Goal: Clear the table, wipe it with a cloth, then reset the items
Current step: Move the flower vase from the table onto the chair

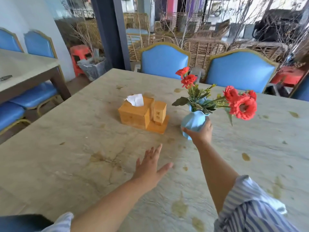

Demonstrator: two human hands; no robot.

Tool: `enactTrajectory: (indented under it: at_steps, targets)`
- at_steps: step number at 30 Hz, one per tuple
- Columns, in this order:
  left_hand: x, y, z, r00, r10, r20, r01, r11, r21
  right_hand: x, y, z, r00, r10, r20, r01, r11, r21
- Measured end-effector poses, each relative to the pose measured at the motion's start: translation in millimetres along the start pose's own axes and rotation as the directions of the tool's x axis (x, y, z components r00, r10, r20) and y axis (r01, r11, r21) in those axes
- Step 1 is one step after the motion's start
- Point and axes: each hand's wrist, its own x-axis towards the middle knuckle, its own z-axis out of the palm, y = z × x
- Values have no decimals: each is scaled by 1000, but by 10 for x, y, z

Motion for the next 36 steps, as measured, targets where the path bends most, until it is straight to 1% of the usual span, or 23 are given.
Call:
enactTrajectory:
  at_steps: [5, 11, 13, 15, 18, 22, 24, 28, 30, 33, 36]
  targets:
    - [-172, -22, -94, 1000, 6, 13, -6, 1000, -27, -259, 7, -118, 997, 34, 63, -33, 999, -12]
    - [-595, 61, -244, 997, 81, 16, -81, 996, -27, -1045, -7, -495, 994, 23, 103, -22, 1000, -7]
    - [-777, 129, -259, 992, 108, 60, -108, 994, 4, -1367, 19, -700, 993, 14, 113, -14, 1000, -2]
    - [-935, 221, -237, 983, 141, 113, -149, 987, 64, -1657, 48, -951, 993, 0, 117, 4, 999, -36]
    - [-1122, 441, -177, 963, 208, 172, -236, 958, 160, -1955, 127, -1386, 993, 31, 111, -26, 998, -48]
    - [-1312, 916, -36, 926, 289, 244, -343, 914, 216, -2145, 330, -1994, 997, 71, 40, -68, 996, -59]
    - [-1375, 1192, 53, 908, 317, 274, -385, 890, 245, -2204, 441, -2297, 995, 98, 7, -98, 995, -30]
    - [-1488, 1940, 367, 866, 396, 306, -478, 835, 271, -2305, 850, -3048, 990, 105, -92, -107, 994, -15]
    - [-1549, 2327, 564, 854, 427, 297, -504, 819, 275, -2335, 1111, -3422, 988, 102, -119, -105, 994, -17]
    - [-1652, 2893, 956, 845, 448, 292, -522, 810, 268, -2383, 1531, -3993, 988, 96, -119, -101, 994, -40]
    - [-1775, 3446, 1428, 846, 453, 281, -520, 817, 249, -2402, 1946, -4577, 989, 69, -131, -82, 992, -100]
